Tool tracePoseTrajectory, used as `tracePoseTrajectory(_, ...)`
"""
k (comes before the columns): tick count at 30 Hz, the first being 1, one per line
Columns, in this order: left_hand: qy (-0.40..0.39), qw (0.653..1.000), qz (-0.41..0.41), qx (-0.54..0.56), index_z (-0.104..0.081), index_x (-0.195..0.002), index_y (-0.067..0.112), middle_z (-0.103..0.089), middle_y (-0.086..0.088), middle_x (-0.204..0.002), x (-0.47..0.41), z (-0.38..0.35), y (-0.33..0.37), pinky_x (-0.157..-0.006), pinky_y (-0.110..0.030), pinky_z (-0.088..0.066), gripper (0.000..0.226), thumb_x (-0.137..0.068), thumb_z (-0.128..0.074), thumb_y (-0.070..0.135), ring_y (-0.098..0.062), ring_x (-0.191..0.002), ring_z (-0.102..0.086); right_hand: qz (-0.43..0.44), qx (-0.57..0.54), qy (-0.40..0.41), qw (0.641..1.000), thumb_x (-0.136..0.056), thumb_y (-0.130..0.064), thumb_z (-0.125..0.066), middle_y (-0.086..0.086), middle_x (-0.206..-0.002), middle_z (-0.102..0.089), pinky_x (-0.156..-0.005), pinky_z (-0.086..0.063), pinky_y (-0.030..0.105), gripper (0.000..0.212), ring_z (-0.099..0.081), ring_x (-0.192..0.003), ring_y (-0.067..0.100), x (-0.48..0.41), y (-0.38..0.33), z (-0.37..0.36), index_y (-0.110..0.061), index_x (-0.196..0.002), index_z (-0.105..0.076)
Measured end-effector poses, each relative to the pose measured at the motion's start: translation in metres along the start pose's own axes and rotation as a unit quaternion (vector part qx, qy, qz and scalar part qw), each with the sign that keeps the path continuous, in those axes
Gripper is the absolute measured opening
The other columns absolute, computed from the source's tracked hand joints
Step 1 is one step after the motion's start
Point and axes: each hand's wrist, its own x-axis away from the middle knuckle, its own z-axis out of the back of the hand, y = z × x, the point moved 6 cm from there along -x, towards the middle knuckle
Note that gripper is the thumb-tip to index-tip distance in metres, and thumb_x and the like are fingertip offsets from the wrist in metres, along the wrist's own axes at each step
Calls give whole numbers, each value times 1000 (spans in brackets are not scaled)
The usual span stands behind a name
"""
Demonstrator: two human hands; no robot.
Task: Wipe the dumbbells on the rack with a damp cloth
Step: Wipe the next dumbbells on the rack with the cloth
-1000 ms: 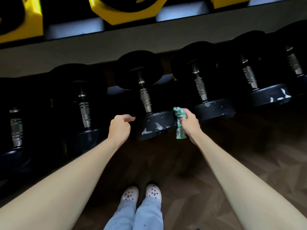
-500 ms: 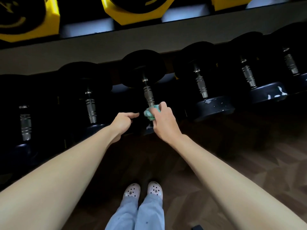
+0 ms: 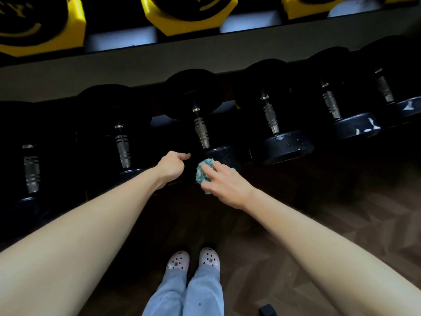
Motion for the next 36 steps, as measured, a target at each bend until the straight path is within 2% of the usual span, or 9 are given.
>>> tracePoseTrajectory(5,-11,1000,-1,-6,-40,-140,9,-33,-8,-150,-1,1,0,-115,-30,-18,58,-89,-26,-13,-21,-142,-23,7,34,69,997,-63,-15,-60,10,-111,-45,-65,-52,32,18,-57,-83,25,21,24,-8,-18,-78,-70)
tracePoseTrajectory(8,-14,1000,-3,5,-40,-140,9,-33,-8,-150,1,1,0,-115,-30,-17,58,-89,-25,-14,-21,-143,-22,-172,-29,47,984,-79,-7,-52,13,-114,-52,-73,-51,36,25,-55,-94,30,39,61,-20,-11,-97,-69)
tracePoseTrajectory(11,0,1000,-3,27,-43,-139,8,-35,-7,-149,1,1,0,-114,-28,-17,57,-89,-25,-14,-20,-142,-23,-441,-155,-29,883,-90,-5,-47,13,-123,-42,-84,-42,37,38,-42,-112,29,72,96,-35,-15,-127,-51)
tracePoseTrajectory(15,-4,1000,2,29,-41,-140,9,-34,-6,-150,3,1,0,-115,-29,-16,59,-87,-26,-14,-20,-142,-23,-498,-281,46,819,-88,-5,-44,10,-109,-52,-78,-40,34,35,-49,-102,30,61,100,-22,-18,-116,-59)
tracePoseTrajectory(17,-12,1000,11,25,-38,-141,9,-32,-7,-151,5,-1,2,-116,-31,-16,59,-88,-28,-14,-20,-143,-22,-550,-393,94,731,-85,-3,-45,7,-95,-58,-75,-42,34,30,-54,-90,27,62,106,-17,-14,-107,-63)
tracePoseTrajectory(21,31,998,27,47,-52,-131,9,-49,-8,-139,6,6,14,-111,-33,-32,49,-87,-36,-5,-22,-132,-40,-490,-762,188,379,-90,0,-43,12,-94,-63,-84,-50,42,20,-62,-88,27,67,98,-6,-4,-106,-56)
tracePoseTrajectory(23,42,993,10,107,-61,-117,9,-62,-8,-119,7,9,30,-96,-31,-48,36,-90,-40,0,-19,-113,-56,-409,-845,189,287,-92,-1,-42,16,-106,-63,-96,-47,45,19,-62,-101,30,62,96,6,-4,-108,-52)
tracePoseTrajectory(29,-117,942,68,307,-62,-106,7,-70,-13,-98,16,9,75,-66,-24,-58,30,-93,-56,32,-23,-84,-71,-280,-900,209,260,-95,-2,-39,15,-128,-56,-98,-45,43,40,-55,-118,31,21,100,27,-14,-132,-45)
tracePoseTrajectory(36,33,952,7,304,-62,-102,2,-62,-5,-74,-16,46,76,-50,-13,-51,16,-86,-64,3,-11,-60,-61,-331,-812,192,440,-82,7,-57,13,-108,-62,-75,-56,35,43,-65,-87,21,-21,127,36,1,-123,-46)
